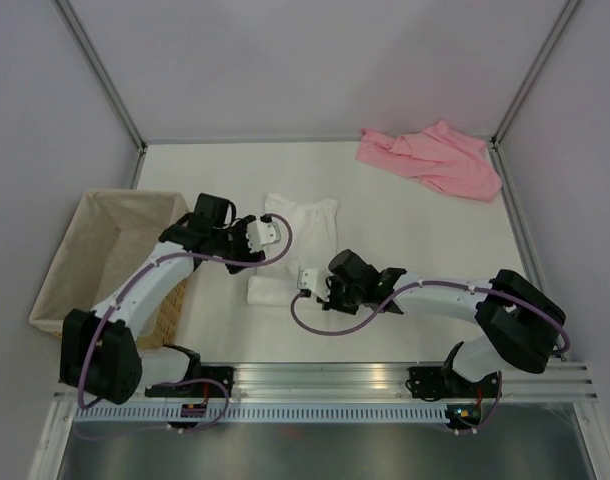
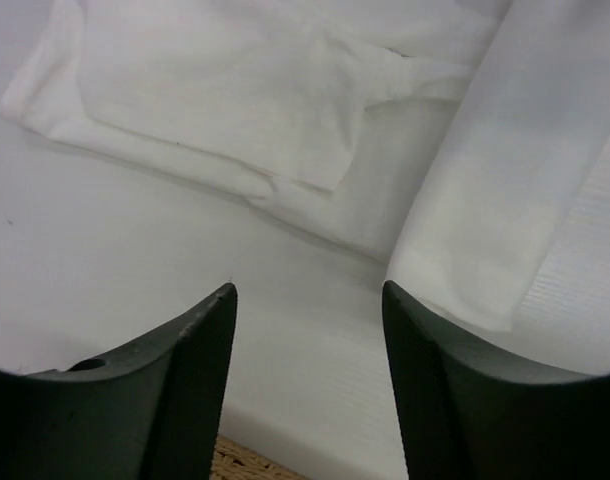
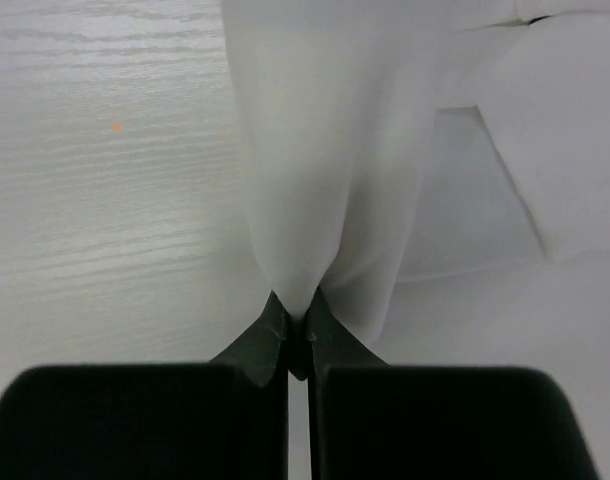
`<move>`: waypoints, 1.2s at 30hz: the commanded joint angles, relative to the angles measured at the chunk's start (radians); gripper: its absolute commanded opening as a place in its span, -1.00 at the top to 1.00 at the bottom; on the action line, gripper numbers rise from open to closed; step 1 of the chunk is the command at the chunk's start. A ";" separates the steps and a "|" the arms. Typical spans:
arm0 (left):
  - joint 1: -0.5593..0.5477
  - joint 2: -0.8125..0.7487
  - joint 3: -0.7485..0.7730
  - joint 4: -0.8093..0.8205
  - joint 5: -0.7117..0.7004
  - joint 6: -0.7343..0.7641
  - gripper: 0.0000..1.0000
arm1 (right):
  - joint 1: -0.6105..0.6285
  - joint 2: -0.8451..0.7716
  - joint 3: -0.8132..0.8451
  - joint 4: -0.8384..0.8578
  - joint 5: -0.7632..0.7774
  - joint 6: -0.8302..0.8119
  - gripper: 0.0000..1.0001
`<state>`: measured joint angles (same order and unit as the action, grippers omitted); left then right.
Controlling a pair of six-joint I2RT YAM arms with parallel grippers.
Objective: Roll the t-shirts
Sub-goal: Roll the tshirt
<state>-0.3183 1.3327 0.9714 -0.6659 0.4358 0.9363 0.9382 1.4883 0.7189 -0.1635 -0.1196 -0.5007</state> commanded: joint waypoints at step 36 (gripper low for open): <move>-0.007 0.232 -0.008 -0.336 0.227 0.115 0.95 | -0.390 0.142 0.111 -0.177 -0.769 0.277 0.37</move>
<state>-0.3473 1.5143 0.8875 -0.9665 0.6247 1.0744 0.5900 1.6203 0.8249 -0.3973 -0.8822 -0.2993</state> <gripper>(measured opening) 0.064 0.282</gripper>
